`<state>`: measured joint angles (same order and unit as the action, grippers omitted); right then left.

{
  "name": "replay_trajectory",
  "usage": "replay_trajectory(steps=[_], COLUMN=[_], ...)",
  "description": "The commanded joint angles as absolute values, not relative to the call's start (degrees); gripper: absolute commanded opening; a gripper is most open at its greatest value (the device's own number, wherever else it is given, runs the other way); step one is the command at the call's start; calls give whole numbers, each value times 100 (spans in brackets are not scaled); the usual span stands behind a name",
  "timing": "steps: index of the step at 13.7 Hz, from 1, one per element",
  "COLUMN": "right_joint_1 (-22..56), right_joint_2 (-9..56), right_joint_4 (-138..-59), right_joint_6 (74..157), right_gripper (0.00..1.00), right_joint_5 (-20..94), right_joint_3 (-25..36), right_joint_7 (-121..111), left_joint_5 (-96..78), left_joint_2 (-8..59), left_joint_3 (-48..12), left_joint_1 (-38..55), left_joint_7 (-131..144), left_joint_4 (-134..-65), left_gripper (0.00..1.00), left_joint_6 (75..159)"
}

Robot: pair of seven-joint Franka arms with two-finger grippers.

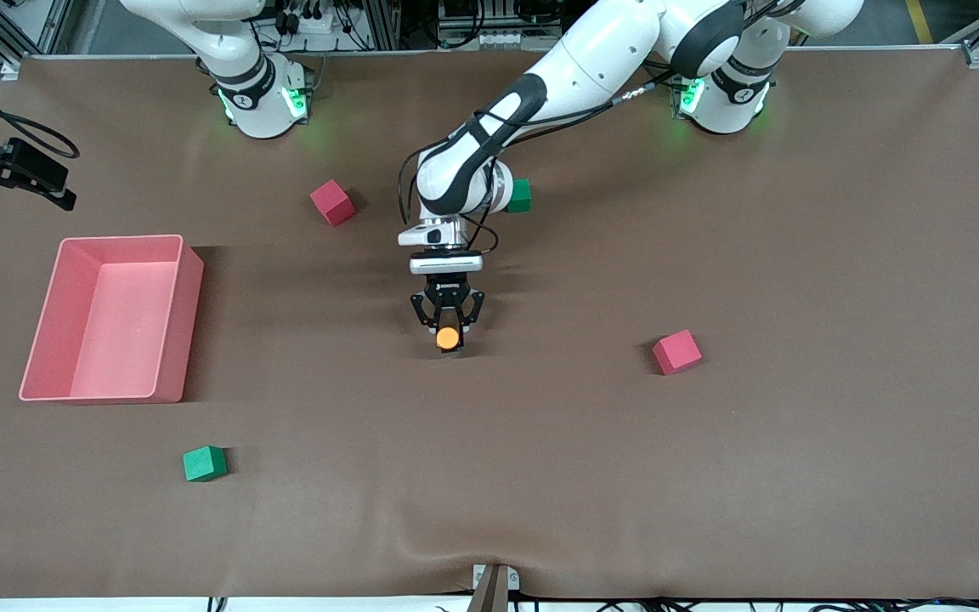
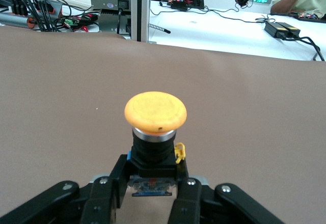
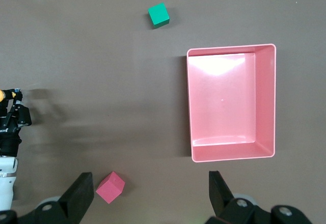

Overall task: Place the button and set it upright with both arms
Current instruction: 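Lower the button upright and open the left gripper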

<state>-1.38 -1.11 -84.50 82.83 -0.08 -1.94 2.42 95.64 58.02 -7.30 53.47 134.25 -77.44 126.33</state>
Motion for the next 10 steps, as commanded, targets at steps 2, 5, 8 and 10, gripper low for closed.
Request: replay_trajectory(steps=[2, 5, 8, 10], right_joint_1=[-272, -272, -290, -290], right_joint_2=[-114, -114, -114, -114], right_joint_4=[-8429, -8429, -8429, -8429], right_joint_6=[8244, 8244, 8244, 8235], right_gripper=[100, 100, 100, 100], right_joint_5=[-26, -26, -26, -18], right_joint_3=[-290, -281, -272, -272], right_joint_7=[193, 193, 193, 193], left_joint_5=[10037, 10309, 10345, 10345], left_joint_2=[6108, 6283, 6302, 6276], left_joint_3=[-729, -729, -729, -729], left_joint_1=[5353, 5353, 5353, 5353], left_joint_7=[13834, 13869, 13878, 13869], left_joint_4=[-7541, -7532, -7532, -7532], left_gripper=[0, 0, 7, 100], left_joint_6=[12727, 12727, 12727, 12727])
